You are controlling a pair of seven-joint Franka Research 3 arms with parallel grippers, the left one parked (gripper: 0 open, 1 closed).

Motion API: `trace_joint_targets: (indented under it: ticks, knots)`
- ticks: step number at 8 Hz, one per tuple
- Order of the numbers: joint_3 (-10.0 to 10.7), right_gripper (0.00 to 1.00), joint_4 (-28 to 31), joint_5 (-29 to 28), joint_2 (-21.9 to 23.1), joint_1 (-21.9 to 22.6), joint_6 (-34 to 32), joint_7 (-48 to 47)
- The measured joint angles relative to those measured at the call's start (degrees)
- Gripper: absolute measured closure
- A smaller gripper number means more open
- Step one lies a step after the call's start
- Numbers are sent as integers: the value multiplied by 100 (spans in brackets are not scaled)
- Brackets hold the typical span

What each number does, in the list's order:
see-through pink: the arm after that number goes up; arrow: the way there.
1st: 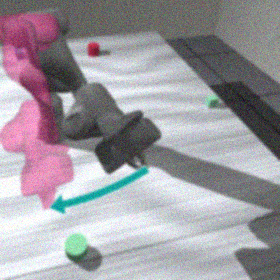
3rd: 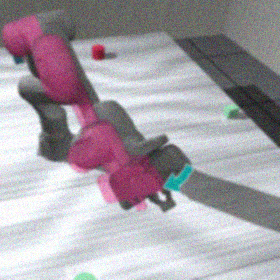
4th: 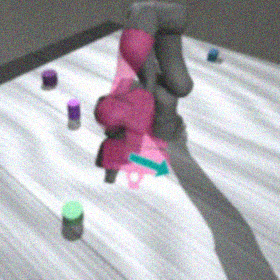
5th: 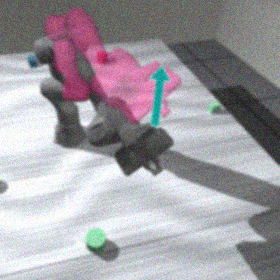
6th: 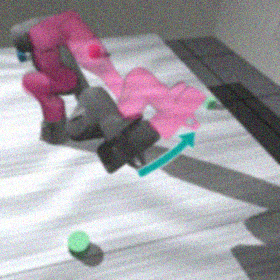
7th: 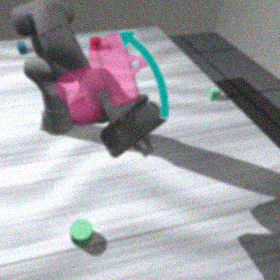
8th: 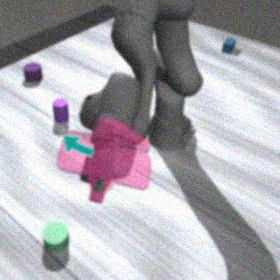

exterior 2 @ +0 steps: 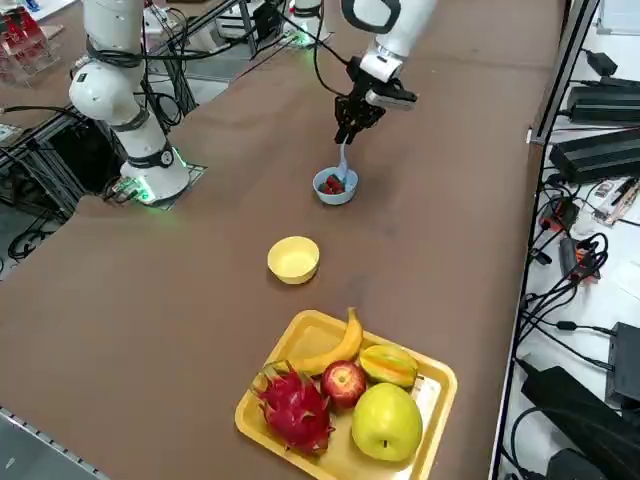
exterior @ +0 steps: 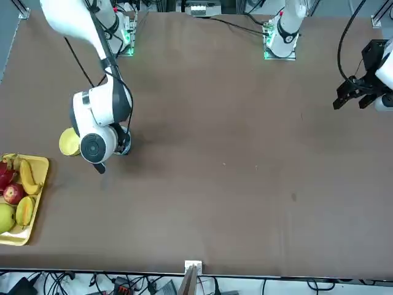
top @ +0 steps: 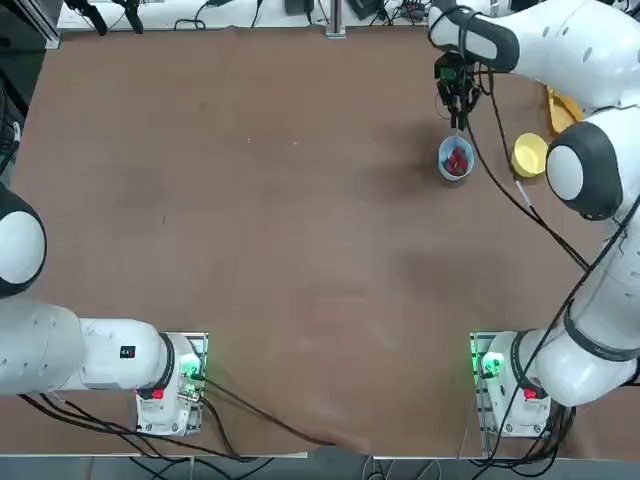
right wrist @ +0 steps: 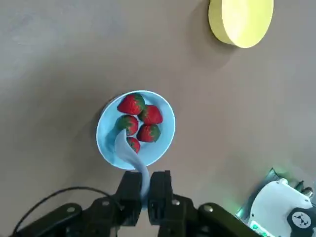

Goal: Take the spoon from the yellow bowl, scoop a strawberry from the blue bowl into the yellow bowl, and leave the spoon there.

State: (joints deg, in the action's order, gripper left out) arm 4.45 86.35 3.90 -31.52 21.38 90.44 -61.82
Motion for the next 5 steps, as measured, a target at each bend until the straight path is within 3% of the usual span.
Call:
trace_joint_targets:
  ticks: [5]
  knots:
    - [-14,89,63,-38,-10,0,225,2]
